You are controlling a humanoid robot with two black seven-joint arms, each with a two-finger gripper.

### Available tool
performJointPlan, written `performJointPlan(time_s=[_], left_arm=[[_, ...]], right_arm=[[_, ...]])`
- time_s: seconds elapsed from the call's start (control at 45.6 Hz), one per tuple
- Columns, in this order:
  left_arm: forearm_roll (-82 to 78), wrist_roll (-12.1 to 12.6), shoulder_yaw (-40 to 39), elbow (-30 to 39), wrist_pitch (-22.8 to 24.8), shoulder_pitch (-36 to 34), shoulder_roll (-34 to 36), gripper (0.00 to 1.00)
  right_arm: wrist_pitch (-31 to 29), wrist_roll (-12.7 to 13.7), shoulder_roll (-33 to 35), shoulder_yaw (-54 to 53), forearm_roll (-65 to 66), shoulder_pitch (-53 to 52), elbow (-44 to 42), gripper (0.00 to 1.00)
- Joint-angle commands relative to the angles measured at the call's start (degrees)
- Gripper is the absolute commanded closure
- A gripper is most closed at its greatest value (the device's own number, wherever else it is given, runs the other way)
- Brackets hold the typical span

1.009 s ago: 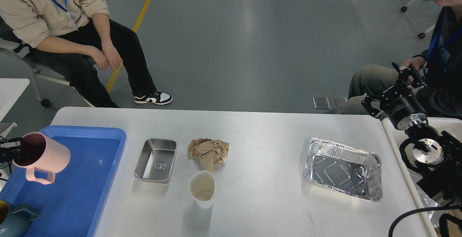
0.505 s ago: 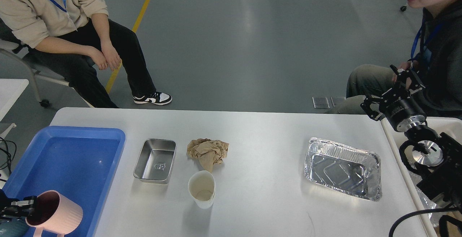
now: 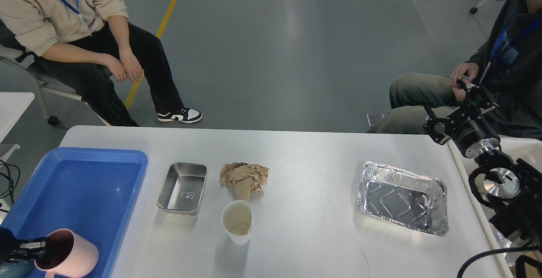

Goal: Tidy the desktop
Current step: 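Lower the pink mug into the blue bin and release it, then reach the left gripper to the small steel tray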

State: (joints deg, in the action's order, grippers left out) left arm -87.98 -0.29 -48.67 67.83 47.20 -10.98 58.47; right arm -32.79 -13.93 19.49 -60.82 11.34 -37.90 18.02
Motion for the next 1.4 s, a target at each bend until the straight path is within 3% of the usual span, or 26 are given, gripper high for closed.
performJointPlan(time_s=[0.0,0.088,0.11,0.219,0.351,0.461,0.505,0.636,0.856,0.965,1.097,1.382], left_arm=[[0.0,0.0,0.3,-0.6,-0.8,0.0,-0.9,0.89],[0.1,-0.1,0.2,-0.7,-1.0,-0.2,-1.6,0.82],[0.2,-0.1,0.2,-0.7,-1.0,-0.4,-1.6,0.75],[0.5,-0.8,0.2,-0.7,-0.5,-0.7,-1.3,0.59],[0.7,-3.3,0.1,-0.5,0.3,-1.2,-0.9,0.20],[1.0,-5.2,-1.0,-0.4,5.5,-2.6,-0.1,0.10],[2.0,-5.6,-1.6,-0.3,7.8,-3.4,1.3,0.07],[9.0,-5.6,-2.8,-0.3,7.8,-5.9,5.1,0.04],[22.1,-4.7,-3.2,-0.3,7.8,-16.7,10.6,0.03],[30.0,-1.6,-2.7,-1.0,7.8,-23.0,11.0,0.03],[34.4,3.7,-2.8,-1.1,7.8,-24.3,10.4,0.03],[34.5,3.8,-2.0,-0.2,7.5,-23.9,3.9,0.03]], right_arm=[[0.0,0.0,0.0,0.0,0.0,0.0,0.0,0.00],[0.0,0.0,0.0,0.0,0.0,0.0,0.0,0.00],[0.0,0.0,0.0,0.0,0.0,-0.1,0.0,0.00],[0.0,0.0,0.0,0.0,0.0,-0.2,0.0,0.00],[0.0,0.0,-0.1,0.0,0.0,-0.2,0.0,0.00],[0.0,0.0,-0.1,0.0,0.0,-0.5,0.0,0.00],[0.0,0.0,-0.1,0.0,0.0,-0.6,0.0,0.00],[0.0,0.0,-0.2,0.0,0.0,-0.9,0.0,0.00],[0.0,0.0,-0.3,0.0,0.0,-1.1,0.0,0.00],[0.0,0.0,-0.3,0.0,0.1,-1.1,0.0,0.00],[0.0,0.0,-0.8,0.0,0.5,-1.1,0.0,0.00],[0.0,0.0,-1.1,0.0,1.2,-1.2,0.0,0.00]])
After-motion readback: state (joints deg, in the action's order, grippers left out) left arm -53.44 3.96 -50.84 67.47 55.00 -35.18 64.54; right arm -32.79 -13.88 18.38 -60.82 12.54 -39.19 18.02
